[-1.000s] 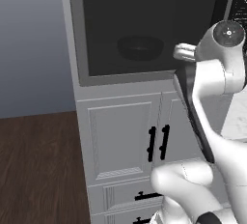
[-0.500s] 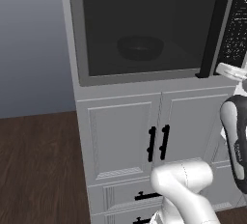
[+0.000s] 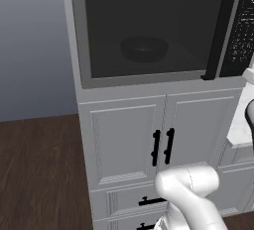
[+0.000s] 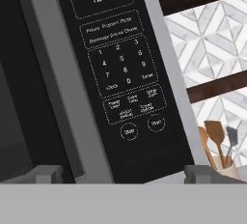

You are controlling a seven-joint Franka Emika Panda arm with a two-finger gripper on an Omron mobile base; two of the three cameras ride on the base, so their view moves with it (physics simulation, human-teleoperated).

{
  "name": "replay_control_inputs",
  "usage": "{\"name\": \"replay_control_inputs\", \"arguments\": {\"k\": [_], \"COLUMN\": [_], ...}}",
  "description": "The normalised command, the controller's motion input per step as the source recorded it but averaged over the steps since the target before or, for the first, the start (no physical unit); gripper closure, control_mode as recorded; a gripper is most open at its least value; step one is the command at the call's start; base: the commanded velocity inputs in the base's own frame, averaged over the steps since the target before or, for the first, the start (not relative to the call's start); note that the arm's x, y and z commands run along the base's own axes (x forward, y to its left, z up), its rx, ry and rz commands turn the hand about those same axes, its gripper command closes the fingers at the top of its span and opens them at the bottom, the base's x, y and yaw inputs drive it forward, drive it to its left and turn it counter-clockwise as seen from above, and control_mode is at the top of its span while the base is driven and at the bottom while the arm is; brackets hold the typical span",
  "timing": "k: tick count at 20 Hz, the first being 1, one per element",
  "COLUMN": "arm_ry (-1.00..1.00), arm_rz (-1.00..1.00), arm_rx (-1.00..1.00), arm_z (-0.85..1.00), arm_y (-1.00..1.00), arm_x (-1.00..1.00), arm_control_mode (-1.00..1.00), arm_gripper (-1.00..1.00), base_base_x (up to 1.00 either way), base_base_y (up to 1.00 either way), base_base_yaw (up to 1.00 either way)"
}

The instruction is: Open the microwave, place the bowl with waffle inside the microwave, then close the microwave door and turn it on.

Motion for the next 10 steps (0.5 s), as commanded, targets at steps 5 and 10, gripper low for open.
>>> {"name": "replay_control_inputs", "arguments": {"k": [5,10], "arm_ry": [-0.02,-0.02], "arm_rz": [-0.01,0.00], "arm_rx": [0.00,-0.06], "arm_z": [0.02,-0.04], "arm_y": [-0.46,-0.82], "arm_x": [0.00,0.01], "arm_control_mode": [-1.00,-1.00], "arm_gripper": [1.00,1.00], "base_base_x": [0.00,0.00], "base_base_y": [0.00,0.00], "base_base_yaw": [0.00,0.00]}}
